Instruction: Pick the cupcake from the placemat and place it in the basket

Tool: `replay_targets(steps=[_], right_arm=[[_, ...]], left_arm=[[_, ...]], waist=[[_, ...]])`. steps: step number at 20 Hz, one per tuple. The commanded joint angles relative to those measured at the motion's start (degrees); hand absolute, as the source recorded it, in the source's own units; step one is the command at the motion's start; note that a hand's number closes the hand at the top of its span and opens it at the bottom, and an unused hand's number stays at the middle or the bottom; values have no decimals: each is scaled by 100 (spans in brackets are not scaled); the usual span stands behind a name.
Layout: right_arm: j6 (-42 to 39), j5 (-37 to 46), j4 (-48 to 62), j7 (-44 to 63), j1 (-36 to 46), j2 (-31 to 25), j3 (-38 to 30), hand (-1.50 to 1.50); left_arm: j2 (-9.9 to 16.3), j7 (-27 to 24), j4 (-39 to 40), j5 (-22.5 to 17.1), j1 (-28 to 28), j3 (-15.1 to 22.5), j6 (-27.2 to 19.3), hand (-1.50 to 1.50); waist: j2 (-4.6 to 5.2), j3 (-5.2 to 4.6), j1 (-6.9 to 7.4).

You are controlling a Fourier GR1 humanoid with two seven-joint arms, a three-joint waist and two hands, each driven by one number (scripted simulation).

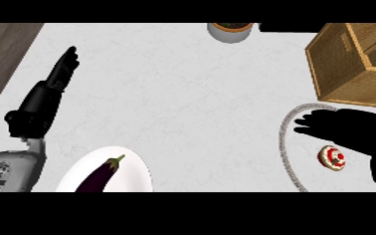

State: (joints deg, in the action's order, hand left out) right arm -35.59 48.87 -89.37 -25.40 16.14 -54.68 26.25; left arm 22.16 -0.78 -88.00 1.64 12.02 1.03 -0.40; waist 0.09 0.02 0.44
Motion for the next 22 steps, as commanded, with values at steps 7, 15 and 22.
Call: replay_targets(steps=[7,15,22], right_arm=[[603,626,311,-734,-458,370,-324,-150],[575,1095,628,-950,-581,803,-593,-150],[866,1588,1212,-1190,-497,1227,-653,-150]], left_arm=[[-161,277,28,141,277,-281,157,0],[-300,-198,58,398,-194,-386,294,0],[-497,146,-26,483,86,-400,365,0]], waist=[[-14,-2,-68],[-14,-3,-45],[-9,-2,-37]])
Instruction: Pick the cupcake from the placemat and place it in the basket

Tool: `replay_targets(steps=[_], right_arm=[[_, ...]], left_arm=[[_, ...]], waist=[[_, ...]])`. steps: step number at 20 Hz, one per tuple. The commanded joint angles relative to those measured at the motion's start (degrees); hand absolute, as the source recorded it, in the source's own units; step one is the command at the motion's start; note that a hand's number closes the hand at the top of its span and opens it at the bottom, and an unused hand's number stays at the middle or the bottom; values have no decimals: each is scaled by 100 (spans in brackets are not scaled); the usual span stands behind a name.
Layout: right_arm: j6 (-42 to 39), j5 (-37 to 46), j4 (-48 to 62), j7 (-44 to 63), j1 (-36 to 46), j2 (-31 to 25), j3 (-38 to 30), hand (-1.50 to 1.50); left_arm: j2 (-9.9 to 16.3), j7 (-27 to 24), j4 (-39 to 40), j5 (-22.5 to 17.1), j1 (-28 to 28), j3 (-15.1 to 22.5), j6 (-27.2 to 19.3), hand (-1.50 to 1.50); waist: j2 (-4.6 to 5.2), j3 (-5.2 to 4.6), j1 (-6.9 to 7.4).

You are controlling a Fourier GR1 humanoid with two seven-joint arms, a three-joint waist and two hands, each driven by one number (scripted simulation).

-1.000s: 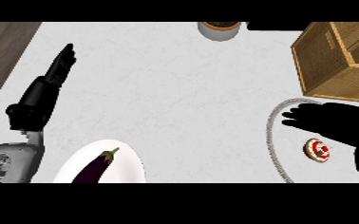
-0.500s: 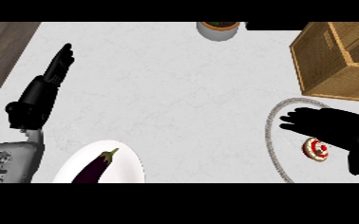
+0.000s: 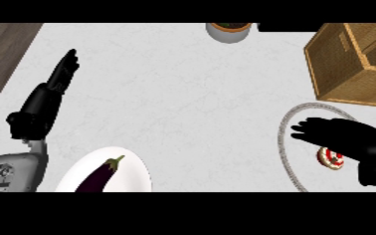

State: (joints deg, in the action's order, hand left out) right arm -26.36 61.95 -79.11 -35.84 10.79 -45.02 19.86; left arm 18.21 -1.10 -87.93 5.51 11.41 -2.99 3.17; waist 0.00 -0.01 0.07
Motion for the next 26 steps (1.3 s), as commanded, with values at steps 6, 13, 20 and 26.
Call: replay_targets(steps=[6,13,20,26], right_arm=[[-116,541,425,-298,52,268,-276,-150],[412,980,1296,-565,248,650,-320,-150],[223,1071,1266,-631,189,851,-422,150],[1342,1453,2211,-910,474,1239,-386,150]], left_arm=[[-189,237,-25,143,174,-78,104,0],[-52,-83,26,172,82,-350,298,0],[-52,-60,212,192,291,-444,423,0],[-333,31,-468,406,-302,-187,272,0]], waist=[[1,1,-1],[3,1,9],[1,0,-15],[6,3,47]])
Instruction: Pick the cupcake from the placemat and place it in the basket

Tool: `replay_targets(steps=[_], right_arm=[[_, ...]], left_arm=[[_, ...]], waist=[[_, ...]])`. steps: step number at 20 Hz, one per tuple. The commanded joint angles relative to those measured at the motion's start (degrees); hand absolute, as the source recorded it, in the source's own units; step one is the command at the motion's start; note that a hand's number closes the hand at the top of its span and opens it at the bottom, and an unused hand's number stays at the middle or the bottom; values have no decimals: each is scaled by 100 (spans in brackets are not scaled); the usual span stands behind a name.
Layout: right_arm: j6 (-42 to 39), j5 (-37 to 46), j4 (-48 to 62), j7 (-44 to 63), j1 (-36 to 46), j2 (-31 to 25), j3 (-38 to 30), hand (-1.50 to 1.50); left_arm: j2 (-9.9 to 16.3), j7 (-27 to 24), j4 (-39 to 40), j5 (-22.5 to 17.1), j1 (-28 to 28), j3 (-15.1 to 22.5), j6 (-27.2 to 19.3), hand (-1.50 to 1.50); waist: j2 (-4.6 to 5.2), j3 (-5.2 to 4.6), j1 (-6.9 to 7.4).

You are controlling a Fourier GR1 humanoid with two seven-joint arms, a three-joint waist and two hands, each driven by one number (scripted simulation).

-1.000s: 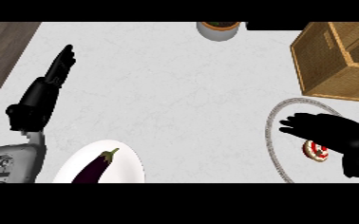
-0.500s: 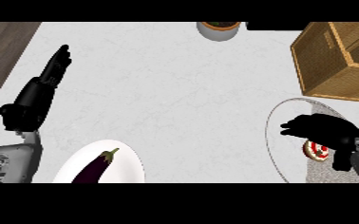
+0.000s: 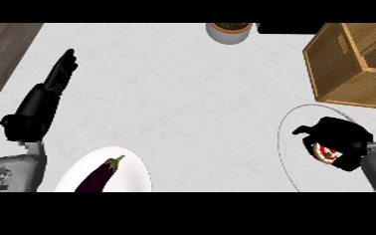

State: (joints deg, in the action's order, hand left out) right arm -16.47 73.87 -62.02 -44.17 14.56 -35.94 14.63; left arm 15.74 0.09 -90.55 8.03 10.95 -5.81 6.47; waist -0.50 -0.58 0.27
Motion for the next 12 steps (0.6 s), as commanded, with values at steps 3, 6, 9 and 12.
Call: replay_targets(steps=[3,6,9,12], right_arm=[[928,179,279,-235,-245,269,-88,150],[1176,-165,1082,-581,239,-229,-883,150],[901,-822,1683,-112,431,-1054,-2189,150],[886,-1166,2153,267,617,-1508,-2938,150]], left_arm=[[-62,59,66,109,155,14,-16,0],[-127,65,293,125,403,28,-58,0],[-17,-26,67,-34,195,-97,47,0],[24,-79,84,-32,125,-167,26,0]], waist=[[54,60,-29],[85,68,2],[174,123,10],[230,156,-10]])
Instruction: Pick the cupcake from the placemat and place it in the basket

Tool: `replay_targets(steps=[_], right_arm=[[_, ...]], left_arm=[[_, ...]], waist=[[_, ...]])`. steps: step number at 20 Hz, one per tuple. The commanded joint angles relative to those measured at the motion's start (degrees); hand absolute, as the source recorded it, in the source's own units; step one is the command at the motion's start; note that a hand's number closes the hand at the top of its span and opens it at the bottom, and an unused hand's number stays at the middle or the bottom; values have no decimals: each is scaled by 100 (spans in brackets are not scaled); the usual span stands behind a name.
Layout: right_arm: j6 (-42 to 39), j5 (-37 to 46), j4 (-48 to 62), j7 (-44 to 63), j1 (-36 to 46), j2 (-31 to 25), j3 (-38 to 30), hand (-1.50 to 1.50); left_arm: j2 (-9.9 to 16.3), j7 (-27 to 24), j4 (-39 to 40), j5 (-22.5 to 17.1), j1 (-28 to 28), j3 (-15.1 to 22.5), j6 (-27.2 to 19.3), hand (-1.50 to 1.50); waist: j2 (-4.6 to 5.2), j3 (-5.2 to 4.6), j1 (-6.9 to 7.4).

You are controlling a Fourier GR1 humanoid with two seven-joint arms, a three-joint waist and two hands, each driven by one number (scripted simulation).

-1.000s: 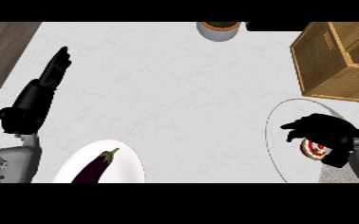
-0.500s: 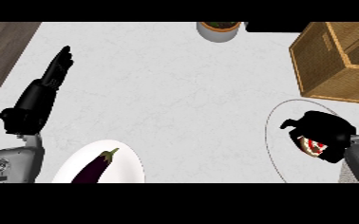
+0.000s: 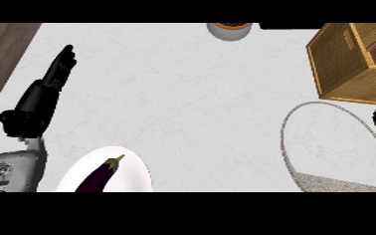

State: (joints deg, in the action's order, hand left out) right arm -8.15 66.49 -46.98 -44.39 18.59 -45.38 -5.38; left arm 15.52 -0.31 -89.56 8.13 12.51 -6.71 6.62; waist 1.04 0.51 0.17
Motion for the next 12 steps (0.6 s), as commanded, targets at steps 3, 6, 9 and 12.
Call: replay_targets(steps=[3,6,9,12], right_arm=[[284,-760,1184,439,427,-878,-1567,150],[285,-1407,1542,254,829,-977,-2240,150],[120,-2120,1821,-134,1177,-1040,-2894,150],[-592,-2701,2184,-614,1437,-1316,-3367,150]], left_arm=[[-6,-44,-51,-34,-47,-8,22,0],[-58,-109,32,-59,-15,1,19,0],[-63,-117,-14,-25,-68,78,59,0],[-44,-65,-41,42,-108,85,20,0]], waist=[[77,52,108],[76,50,132],[17,63,134],[-19,52,148]])
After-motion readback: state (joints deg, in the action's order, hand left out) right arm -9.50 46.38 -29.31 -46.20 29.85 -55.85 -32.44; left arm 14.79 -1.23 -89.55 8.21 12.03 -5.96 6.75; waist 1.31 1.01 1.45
